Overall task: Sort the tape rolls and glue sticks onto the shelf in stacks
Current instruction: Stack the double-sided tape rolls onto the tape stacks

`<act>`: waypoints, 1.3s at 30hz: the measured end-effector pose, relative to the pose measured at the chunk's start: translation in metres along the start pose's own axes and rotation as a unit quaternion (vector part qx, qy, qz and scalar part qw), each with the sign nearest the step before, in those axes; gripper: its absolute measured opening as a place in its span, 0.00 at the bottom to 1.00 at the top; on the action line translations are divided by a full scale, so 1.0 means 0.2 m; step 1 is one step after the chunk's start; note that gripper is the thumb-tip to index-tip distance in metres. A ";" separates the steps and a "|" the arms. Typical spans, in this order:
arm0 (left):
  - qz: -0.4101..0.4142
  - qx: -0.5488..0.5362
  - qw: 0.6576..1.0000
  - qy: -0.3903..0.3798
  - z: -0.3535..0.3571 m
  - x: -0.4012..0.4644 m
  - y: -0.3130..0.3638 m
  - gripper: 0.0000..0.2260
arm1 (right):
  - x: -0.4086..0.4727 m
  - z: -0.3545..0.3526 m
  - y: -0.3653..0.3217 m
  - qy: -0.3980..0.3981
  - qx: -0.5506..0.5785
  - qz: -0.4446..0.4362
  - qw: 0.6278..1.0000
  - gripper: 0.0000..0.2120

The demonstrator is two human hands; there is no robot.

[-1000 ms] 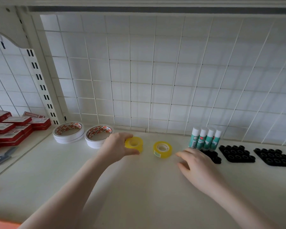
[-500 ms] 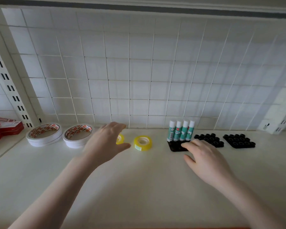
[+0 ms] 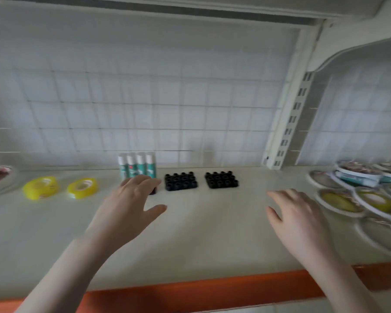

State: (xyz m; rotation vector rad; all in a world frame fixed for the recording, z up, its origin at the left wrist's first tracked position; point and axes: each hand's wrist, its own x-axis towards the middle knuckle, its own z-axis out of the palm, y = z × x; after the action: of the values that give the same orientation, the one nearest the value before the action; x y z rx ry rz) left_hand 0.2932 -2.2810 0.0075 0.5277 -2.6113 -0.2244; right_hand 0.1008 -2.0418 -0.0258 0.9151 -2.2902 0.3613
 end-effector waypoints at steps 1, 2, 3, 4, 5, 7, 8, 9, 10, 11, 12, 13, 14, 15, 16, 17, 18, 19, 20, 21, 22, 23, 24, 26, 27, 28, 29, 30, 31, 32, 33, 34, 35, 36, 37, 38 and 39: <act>-0.004 -0.007 1.000 -0.003 0.05 0.02 0.10 0.26 | -0.01 -0.02 0.10 0.006 0.002 -0.001 1.000 0.14; -0.004 -0.015 1.000 -0.006 0.09 0.03 0.20 0.26 | -0.02 -0.03 0.20 0.011 0.004 0.002 1.000 0.14; -0.003 -0.022 1.000 -0.012 0.13 0.05 0.30 0.27 | -0.04 -0.05 0.29 0.014 0.007 0.007 1.000 0.13; -0.001 -0.029 0.999 -0.016 0.16 0.06 0.38 0.26 | -0.05 -0.07 0.37 0.016 0.011 0.013 1.000 0.12; 0.000 -0.035 0.999 -0.017 0.18 0.08 0.46 0.26 | -0.07 -0.09 0.45 0.019 0.014 0.019 1.000 0.11; -0.001 -0.045 0.999 -0.012 0.23 0.11 0.57 0.26 | -0.09 -0.14 0.59 0.026 0.014 0.027 0.999 0.11; -0.002 -0.047 0.999 -0.016 0.26 0.12 0.62 0.26 | -0.09 -0.15 0.65 0.026 0.016 0.031 0.999 0.11; -0.002 -0.049 0.999 -0.021 0.28 0.12 0.67 0.26 | -0.11 -0.17 0.71 0.026 0.019 0.034 0.999 0.11; 0.001 -0.051 0.998 -0.024 0.30 0.14 0.71 0.26 | -0.12 -0.18 0.76 0.027 0.018 0.037 0.999 0.11; 0.008 -0.053 0.998 -0.026 0.32 0.15 0.75 0.26 | -0.13 -0.20 0.81 0.028 0.013 0.042 0.999 0.11; 0.014 -0.056 0.998 -0.029 0.33 0.17 0.78 0.26 | -0.14 -0.20 0.85 0.026 0.009 0.049 0.998 0.11; 0.022 -0.060 0.997 -0.034 0.35 0.18 0.81 0.26 | -0.16 -0.21 0.89 0.023 0.010 0.057 0.998 0.11; 0.030 -0.065 0.997 -0.037 0.37 0.19 0.84 0.26 | -0.17 -0.22 0.92 0.021 0.015 0.066 0.997 0.11; 0.038 -0.069 0.996 -0.041 0.38 0.21 0.87 0.26 | -0.19 -0.22 0.95 0.019 0.017 0.077 0.997 0.10; 0.047 -0.073 0.995 -0.046 0.40 0.22 0.89 0.26 | -0.21 -0.23 0.97 0.015 0.016 0.088 0.996 0.09; 0.056 -0.075 0.994 -0.051 0.41 0.24 0.92 0.25 | -0.22 -0.24 0.99 0.010 0.013 0.097 0.995 0.08; 0.065 -0.077 0.993 -0.054 0.43 0.25 0.95 0.25 | -0.24 -0.25 1.00 0.006 0.008 0.103 0.995 0.08; 0.073 -0.080 0.993 -0.056 0.45 0.27 0.98 0.25 | -0.25 -0.26 1.02 0.005 0.004 0.106 0.994 0.08; 0.081 -0.084 0.992 -0.057 0.46 0.28 1.01 0.25 | -0.26 -0.27 1.04 0.005 0.003 0.109 0.994 0.08; 0.088 -0.089 0.991 -0.056 0.48 0.29 1.04 0.25 | -0.27 -0.28 1.07 0.006 0.005 0.114 0.993 0.09; 0.094 -0.092 0.990 -0.055 0.49 0.30 1.08 0.24 | -0.26 -0.29 1.09 0.004 0.007 0.118 0.993 0.09; 0.098 -0.093 0.989 -0.055 0.50 0.31 1.11 0.24 | -0.26 -0.29 1.12 0.000 0.009 0.121 0.993 0.08; 0.102 -0.091 0.989 -0.057 0.51 0.32 1.14 0.24 | -0.25 -0.29 1.14 -0.005 0.012 0.120 0.993 0.08; 0.104 -0.088 0.989 -0.052 0.52 0.34 1.20 0.24 | -0.23 -0.27 1.19 -0.009 0.025 0.099 0.995 0.07; 0.099 -0.087 0.990 -0.046 0.53 0.35 1.22 0.24 | -0.22 -0.26 1.21 -0.006 0.033 0.080 0.996 0.07; 0.092 -0.085 0.991 -0.039 0.54 0.36 1.25 0.24 | -0.20 -0.24 1.23 -0.002 0.039 0.058 0.998 0.08; 0.083 -0.082 0.993 -0.033 0.55 0.36 1.28 0.24 | -0.17 -0.21 1.25 -0.004 0.044 0.036 0.998 0.08; 0.072 -0.079 0.994 -0.030 0.56 0.37 1.31 0.24 | -0.15 -0.19 1.27 -0.011 0.051 0.015 0.999 0.09; 0.058 -0.077 0.995 -0.029 0.57 0.36 1.33 0.24 | -0.14 -0.16 1.28 -0.019 0.058 -0.005 0.998 0.09; 0.045 -0.077 0.996 -0.029 0.59 0.36 1.35 0.24 | -0.13 -0.14 1.30 -0.030 0.064 -0.025 0.997 0.08; 0.033 -0.075 0.996 -0.030 0.60 0.35 1.37 0.24 | -0.12 -0.11 1.31 -0.043 0.070 -0.044 0.996 0.08; 0.021 -0.072 0.997 -0.032 0.62 0.34 1.39 0.24 | -0.12 -0.09 1.32 -0.053 0.074 -0.063 0.994 0.08; 0.009 -0.069 0.997 -0.031 0.63 0.33 1.41 0.23 | -0.12 -0.08 1.34 -0.056 0.076 -0.080 0.992 0.08; -0.002 -0.066 0.997 -0.029 0.64 0.33 1.42 0.23 | -0.12 -0.06 1.35 -0.054 0.080 -0.091 0.991 0.09; -0.011 -0.064 0.998 -0.028 0.65 0.32 1.43 0.23 | -0.11 -0.05 1.36 -0.050 0.086 -0.096 0.990 0.09; -0.019 -0.061 0.998 -0.028 0.66 0.31 1.44 0.23 | -0.11 -0.05 1.37 -0.047 0.092 -0.098 0.990 0.09; -0.026 -0.059 0.997 -0.030 0.67 0.30 1.45 0.23 | -0.10 -0.04 1.37 -0.041 0.098 -0.099 0.989 0.10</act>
State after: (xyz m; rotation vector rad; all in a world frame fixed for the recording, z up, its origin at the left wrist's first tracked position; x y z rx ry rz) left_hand 0.0866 -2.0311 -0.0150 0.5546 -2.6242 -0.4154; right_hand -0.0743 -1.8299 -0.0381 1.2675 -2.2406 0.4734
